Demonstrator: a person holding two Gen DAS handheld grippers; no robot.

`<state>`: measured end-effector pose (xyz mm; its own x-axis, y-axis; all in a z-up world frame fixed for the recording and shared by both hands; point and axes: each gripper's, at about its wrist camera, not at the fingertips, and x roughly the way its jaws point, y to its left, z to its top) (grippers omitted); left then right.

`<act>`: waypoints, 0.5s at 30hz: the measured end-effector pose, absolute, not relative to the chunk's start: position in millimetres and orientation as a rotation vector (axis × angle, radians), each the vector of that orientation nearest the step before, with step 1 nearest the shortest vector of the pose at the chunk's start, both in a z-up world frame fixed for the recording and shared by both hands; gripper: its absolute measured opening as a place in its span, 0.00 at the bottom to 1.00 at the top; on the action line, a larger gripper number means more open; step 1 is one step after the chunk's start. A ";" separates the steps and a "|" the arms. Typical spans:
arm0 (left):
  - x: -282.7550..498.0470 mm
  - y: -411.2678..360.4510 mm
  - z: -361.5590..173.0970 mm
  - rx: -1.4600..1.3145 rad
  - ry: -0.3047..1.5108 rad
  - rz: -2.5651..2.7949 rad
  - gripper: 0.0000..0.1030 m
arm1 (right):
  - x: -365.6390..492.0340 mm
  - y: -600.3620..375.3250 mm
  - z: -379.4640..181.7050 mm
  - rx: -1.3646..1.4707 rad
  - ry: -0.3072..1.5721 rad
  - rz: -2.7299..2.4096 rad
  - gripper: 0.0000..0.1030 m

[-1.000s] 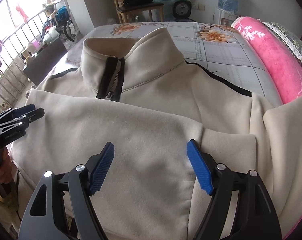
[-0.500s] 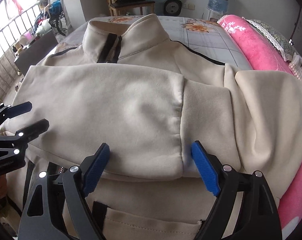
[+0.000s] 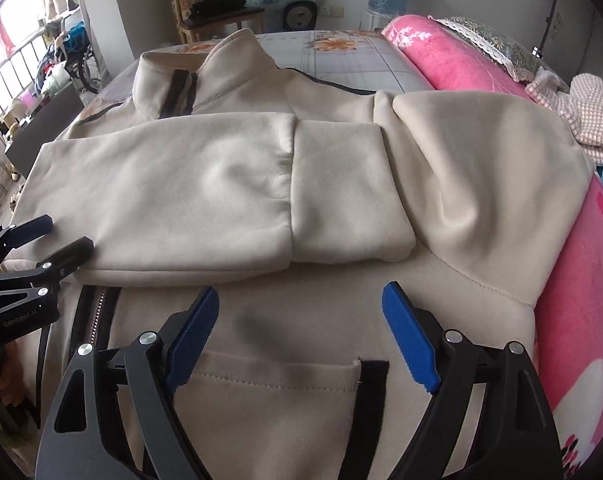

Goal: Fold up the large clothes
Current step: 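Press the folded sleeves and body flat with both open grippers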

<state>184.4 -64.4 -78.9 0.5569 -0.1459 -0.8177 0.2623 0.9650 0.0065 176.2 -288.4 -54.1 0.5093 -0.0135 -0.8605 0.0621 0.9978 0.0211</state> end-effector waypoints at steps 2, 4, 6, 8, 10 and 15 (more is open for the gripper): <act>184.4 -62.6 -80.2 0.129 0.948 -0.238 0.86 | 171.4 -293.1 -50.0 0.077 1.017 -0.048 0.79; 184.9 -62.3 -81.5 0.134 0.949 -0.223 0.91 | 167.1 -297.0 -47.1 0.093 1.003 -0.055 0.80; 185.7 -60.4 -82.1 0.125 0.951 -0.219 0.92 | 163.5 -299.1 -48.8 0.098 1.008 -0.060 0.83; 185.3 -61.0 -82.5 0.129 0.949 -0.216 0.92 | 160.7 -300.0 -51.8 0.096 1.023 -0.067 0.83; 185.0 -61.3 -82.6 0.129 0.948 -0.214 0.92 | 157.2 -300.9 -52.4 0.096 1.029 -0.065 0.84; 184.7 -61.4 -82.9 0.129 0.946 -0.207 0.93 | 151.4 -300.4 -55.6 0.089 1.030 -0.059 0.91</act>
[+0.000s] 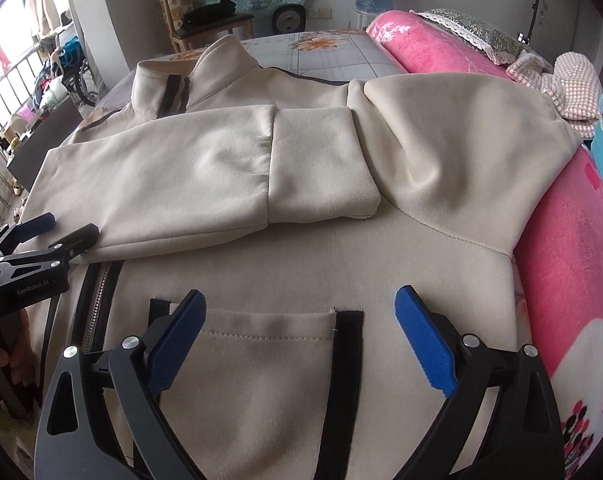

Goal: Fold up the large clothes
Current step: 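Press the folded sleeves and body flat with both open grippers, then move the right gripper to the beige sleeve cuff and grasp it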

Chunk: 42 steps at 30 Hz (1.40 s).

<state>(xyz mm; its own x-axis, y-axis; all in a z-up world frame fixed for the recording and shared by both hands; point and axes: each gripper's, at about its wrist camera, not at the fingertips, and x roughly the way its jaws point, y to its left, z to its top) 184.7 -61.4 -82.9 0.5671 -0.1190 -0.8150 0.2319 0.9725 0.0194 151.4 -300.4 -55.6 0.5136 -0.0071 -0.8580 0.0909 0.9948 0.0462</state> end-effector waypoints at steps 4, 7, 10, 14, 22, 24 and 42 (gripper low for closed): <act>183.8 -61.8 -83.1 0.128 0.946 -0.199 0.93 | 153.2 -296.1 -64.7 0.050 1.044 -0.072 0.93; 183.7 -61.9 -82.8 0.123 0.951 -0.186 0.93 | 155.1 -295.4 -65.0 0.050 1.051 -0.072 0.94; 183.1 -62.5 -82.8 0.116 0.956 -0.169 0.93 | 154.9 -295.9 -65.3 0.053 1.058 -0.070 0.94; 182.6 -62.5 -82.9 0.109 0.959 -0.159 0.93 | 154.2 -296.6 -65.1 0.059 1.065 -0.072 0.94; 182.4 -62.4 -83.0 0.109 0.958 -0.159 0.93 | 157.8 -295.9 -65.0 0.070 1.101 -0.084 0.94; 182.6 -62.4 -83.1 0.108 0.958 -0.159 0.93 | 158.9 -296.2 -64.8 0.071 1.106 -0.086 0.94; 182.4 -62.8 -83.1 0.107 0.956 -0.159 0.93 | 157.5 -297.4 -65.2 0.074 1.101 -0.069 0.94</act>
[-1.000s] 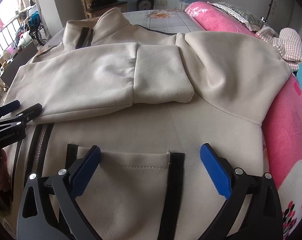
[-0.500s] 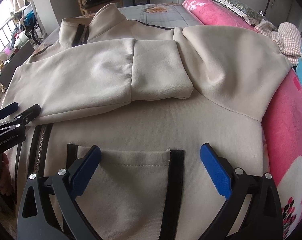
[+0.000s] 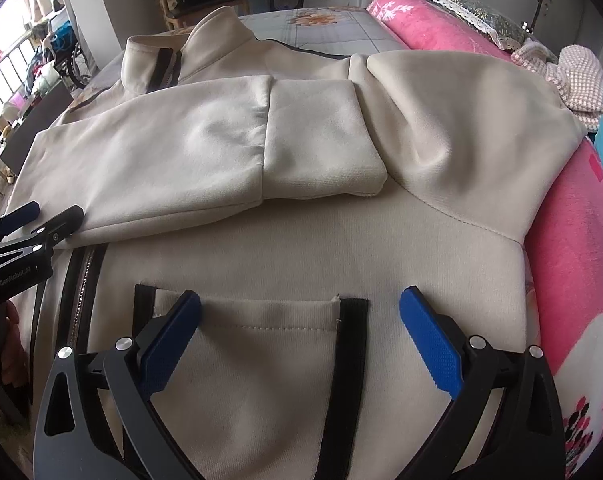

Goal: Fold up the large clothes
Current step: 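Move the right gripper to the beige sleeve cuff and grasp it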

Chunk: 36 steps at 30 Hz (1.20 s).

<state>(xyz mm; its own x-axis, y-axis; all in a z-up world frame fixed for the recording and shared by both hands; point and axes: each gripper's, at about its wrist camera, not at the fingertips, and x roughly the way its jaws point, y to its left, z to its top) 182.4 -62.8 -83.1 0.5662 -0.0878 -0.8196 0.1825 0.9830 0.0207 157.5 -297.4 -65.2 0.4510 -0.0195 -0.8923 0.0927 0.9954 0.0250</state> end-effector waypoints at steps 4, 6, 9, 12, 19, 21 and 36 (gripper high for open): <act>182.4 -62.8 -83.1 0.107 0.955 -0.159 0.93 | 154.8 -297.5 -65.2 0.071 1.089 -0.064 0.94; 182.4 -62.6 -83.2 0.107 0.956 -0.159 0.93 | 153.1 -297.7 -65.4 0.070 1.084 -0.059 0.94; 182.4 -62.5 -83.2 0.107 0.955 -0.160 0.93 | 152.5 -297.2 -64.6 0.059 1.084 -0.046 0.94; 182.3 -62.8 -82.8 0.107 0.955 -0.160 0.93 | 152.3 -298.2 -61.1 0.054 1.109 -0.035 0.94; 182.3 -62.8 -82.9 0.106 0.954 -0.160 0.94 | 130.3 -357.0 -21.5 0.277 0.994 -0.053 0.94; 182.3 -62.7 -83.0 0.106 0.954 -0.160 0.94 | 124.5 -387.6 -8.6 0.344 0.942 -0.084 0.94; 182.0 -62.9 -83.3 0.106 0.953 -0.159 0.94 | 197.8 -638.9 -1.0 0.803 0.719 -0.354 0.75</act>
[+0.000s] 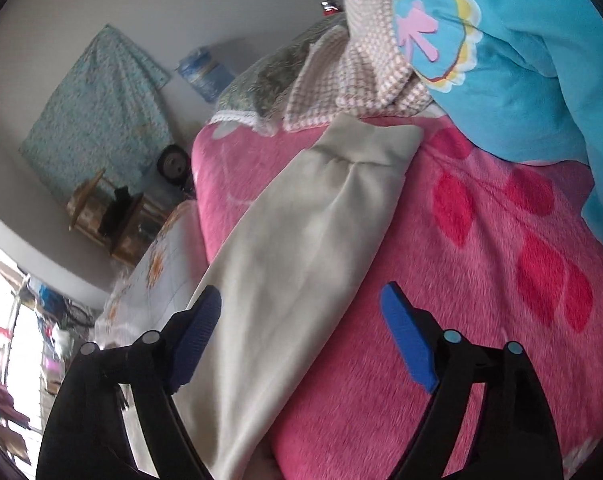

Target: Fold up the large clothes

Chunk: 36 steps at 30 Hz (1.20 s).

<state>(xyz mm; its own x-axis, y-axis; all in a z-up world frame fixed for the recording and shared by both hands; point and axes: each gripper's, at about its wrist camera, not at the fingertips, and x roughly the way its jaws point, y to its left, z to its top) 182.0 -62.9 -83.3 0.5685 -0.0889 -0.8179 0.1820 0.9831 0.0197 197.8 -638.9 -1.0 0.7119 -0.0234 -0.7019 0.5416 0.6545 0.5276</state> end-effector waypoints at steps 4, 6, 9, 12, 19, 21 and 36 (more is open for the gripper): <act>181.9 -63.0 -83.3 0.106 0.953 -0.159 0.94 | 224.1 -674.8 -19.2 0.886 0.701 -0.439 0.64; 181.8 -62.7 -83.5 0.106 0.953 -0.160 0.94 | 235.3 -682.6 -22.6 0.890 0.683 -0.468 0.63; 181.8 -62.8 -83.4 0.106 0.953 -0.160 0.94 | 254.1 -687.3 -28.7 0.863 0.687 -0.526 0.57; 181.7 -62.8 -83.6 0.106 0.953 -0.160 0.94 | 266.4 -694.4 -43.0 0.868 0.716 -0.566 0.47; 181.7 -62.8 -83.7 0.105 0.952 -0.160 0.94 | 263.1 -693.7 -49.9 0.848 0.702 -0.560 0.06; 181.7 -62.8 -83.7 0.105 0.952 -0.160 0.94 | 260.5 -688.3 -35.9 0.806 0.677 -0.551 0.05; 172.2 -43.1 -43.3 0.054 0.884 -0.152 0.92 | 254.0 -572.9 119.7 0.432 0.560 -0.366 0.04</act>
<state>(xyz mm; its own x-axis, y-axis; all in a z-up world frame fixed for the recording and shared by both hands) 172.2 -43.1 -43.3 0.6237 -0.1096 -0.7739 0.1546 0.9879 -0.0154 254.0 -572.9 119.7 0.7879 -0.2139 -0.5775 0.4431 0.8482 0.2903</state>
